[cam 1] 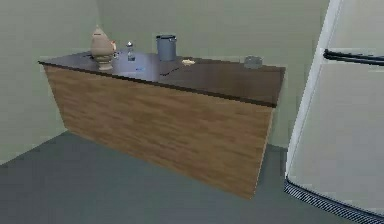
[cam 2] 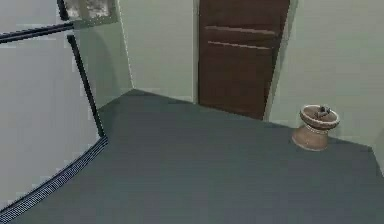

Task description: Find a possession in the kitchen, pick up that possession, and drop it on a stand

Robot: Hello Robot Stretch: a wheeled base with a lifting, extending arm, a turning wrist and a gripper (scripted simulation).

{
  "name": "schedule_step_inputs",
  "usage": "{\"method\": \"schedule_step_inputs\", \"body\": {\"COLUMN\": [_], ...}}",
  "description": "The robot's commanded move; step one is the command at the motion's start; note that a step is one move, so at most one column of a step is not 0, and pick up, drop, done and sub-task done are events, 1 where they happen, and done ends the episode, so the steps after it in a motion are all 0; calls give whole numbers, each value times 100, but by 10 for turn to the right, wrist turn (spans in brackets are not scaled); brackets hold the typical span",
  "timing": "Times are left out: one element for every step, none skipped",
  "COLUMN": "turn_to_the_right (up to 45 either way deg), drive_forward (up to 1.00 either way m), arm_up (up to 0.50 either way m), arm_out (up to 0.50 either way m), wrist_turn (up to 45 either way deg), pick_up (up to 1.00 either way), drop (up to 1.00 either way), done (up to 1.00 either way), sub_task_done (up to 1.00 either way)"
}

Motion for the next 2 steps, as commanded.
{"method": "schedule_step_inputs", "body": {"turn_to_the_right": [0,-450], "drive_forward": [100,0], "arm_up": [0,0], "arm_out": [0,0], "wrist_turn": [0,0], "pick_up": [0,0], "drop": [0,0], "done": [0,0], "sub_task_done": [0,0]}}
